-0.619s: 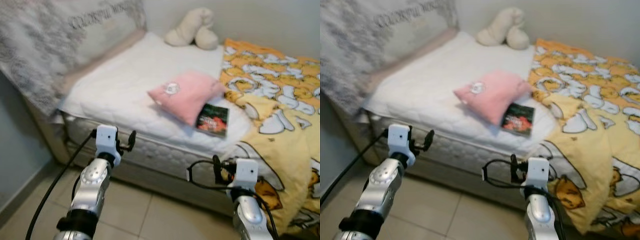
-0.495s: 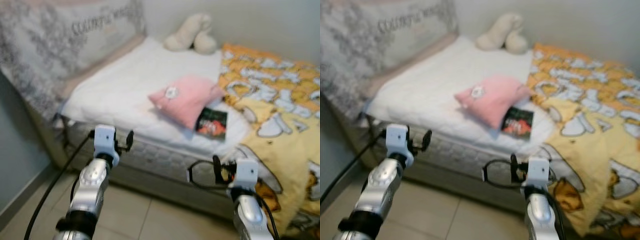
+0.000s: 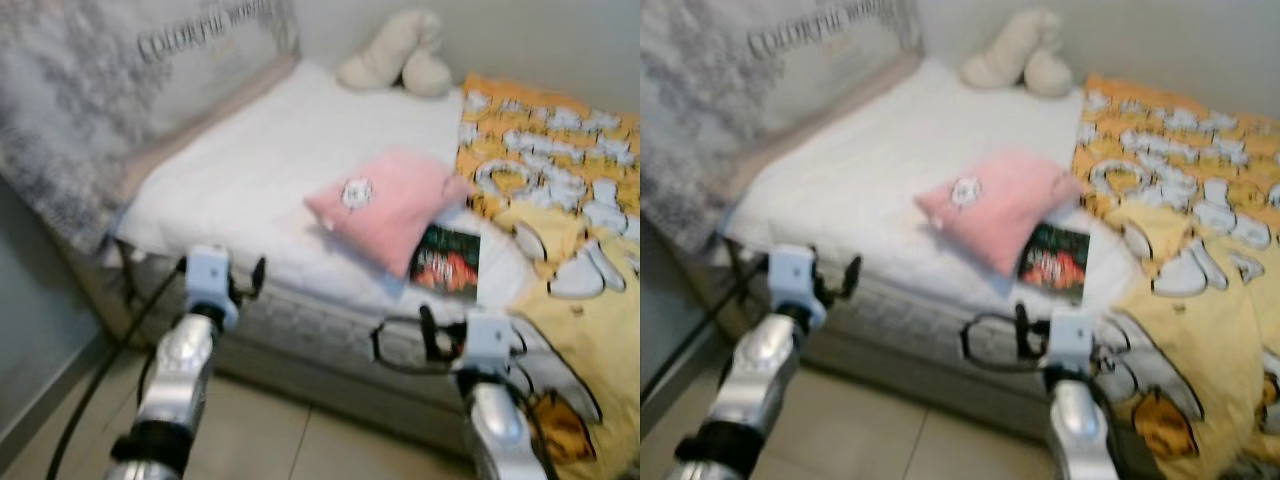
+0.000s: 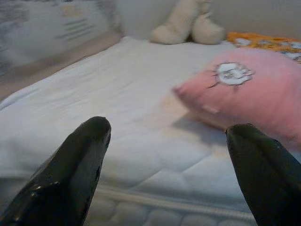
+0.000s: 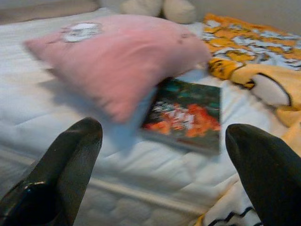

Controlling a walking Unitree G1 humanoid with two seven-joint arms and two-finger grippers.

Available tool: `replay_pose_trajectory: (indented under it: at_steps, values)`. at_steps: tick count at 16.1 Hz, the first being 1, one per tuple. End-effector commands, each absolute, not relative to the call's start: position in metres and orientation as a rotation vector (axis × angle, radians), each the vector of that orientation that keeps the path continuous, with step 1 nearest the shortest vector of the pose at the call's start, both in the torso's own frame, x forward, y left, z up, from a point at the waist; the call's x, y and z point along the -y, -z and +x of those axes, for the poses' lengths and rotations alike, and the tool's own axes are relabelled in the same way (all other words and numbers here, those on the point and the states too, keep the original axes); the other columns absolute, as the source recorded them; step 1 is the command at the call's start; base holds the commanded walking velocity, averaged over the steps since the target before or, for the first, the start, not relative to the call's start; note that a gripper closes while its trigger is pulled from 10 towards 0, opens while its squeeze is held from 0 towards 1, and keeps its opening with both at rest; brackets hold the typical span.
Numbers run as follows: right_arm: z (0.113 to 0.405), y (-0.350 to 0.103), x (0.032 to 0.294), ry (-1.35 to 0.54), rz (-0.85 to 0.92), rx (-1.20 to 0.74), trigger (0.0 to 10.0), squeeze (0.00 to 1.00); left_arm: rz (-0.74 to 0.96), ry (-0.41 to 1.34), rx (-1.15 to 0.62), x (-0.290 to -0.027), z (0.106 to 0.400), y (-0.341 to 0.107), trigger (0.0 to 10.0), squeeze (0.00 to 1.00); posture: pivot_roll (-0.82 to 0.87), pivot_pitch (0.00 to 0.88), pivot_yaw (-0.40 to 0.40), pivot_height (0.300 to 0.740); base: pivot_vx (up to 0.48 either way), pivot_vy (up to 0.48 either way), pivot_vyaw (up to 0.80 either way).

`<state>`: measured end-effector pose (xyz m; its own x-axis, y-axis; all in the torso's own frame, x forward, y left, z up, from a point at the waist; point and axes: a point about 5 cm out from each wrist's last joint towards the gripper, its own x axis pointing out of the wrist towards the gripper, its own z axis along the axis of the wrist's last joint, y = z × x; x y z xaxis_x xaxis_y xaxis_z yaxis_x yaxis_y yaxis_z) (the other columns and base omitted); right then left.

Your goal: Clean up the room

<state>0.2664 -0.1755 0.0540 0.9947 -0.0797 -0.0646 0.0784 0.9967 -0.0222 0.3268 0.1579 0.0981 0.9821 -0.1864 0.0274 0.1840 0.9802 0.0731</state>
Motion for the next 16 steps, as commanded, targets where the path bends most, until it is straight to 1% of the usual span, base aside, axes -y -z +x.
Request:
replay_pose_trajectory:
  at_steps: [1, 4, 8, 14, 16]
  values:
    - [0.264, -0.052, 0.188, 0.120, -0.036, -0.080, 10.0, 0.00, 0.087, 0.259, 0.059, -0.140, 0.327, -0.101, 10.0, 0.00, 0.08, 0.000, -0.027, 0.740, 0.424, 0.000, 0.00]
    - [0.265, -0.053, 0.188, 0.129, -0.038, -0.078, 10.0, 0.00, 0.087, 0.275, 0.064, -0.137, 0.328, -0.103, 10.0, 0.00, 0.07, 0.000, -0.022, 0.740, 0.421, 0.000, 0.00]
    - [0.265, -0.053, 0.191, 0.143, -0.035, -0.077, 10.0, 0.00, 0.091, 0.280, 0.068, -0.136, 0.333, -0.106, 10.0, 0.00, 0.07, 0.000, -0.020, 0.740, 0.422, 0.000, -0.71]
    - [0.285, -0.074, 0.186, 0.123, -0.032, 0.015, 10.0, 0.00, 0.132, 0.249, 0.094, -0.136, 0.343, -0.116, 10.0, 0.00, 0.06, 0.000, -0.006, 0.740, 0.423, 0.000, 0.00]
    - [0.290, -0.082, 0.189, 0.122, -0.027, 0.031, 10.0, 0.00, 0.131, 0.242, 0.091, -0.138, 0.347, -0.118, 10.0, 0.00, 0.06, 0.000, -0.004, 0.740, 0.424, 0.000, 0.00]
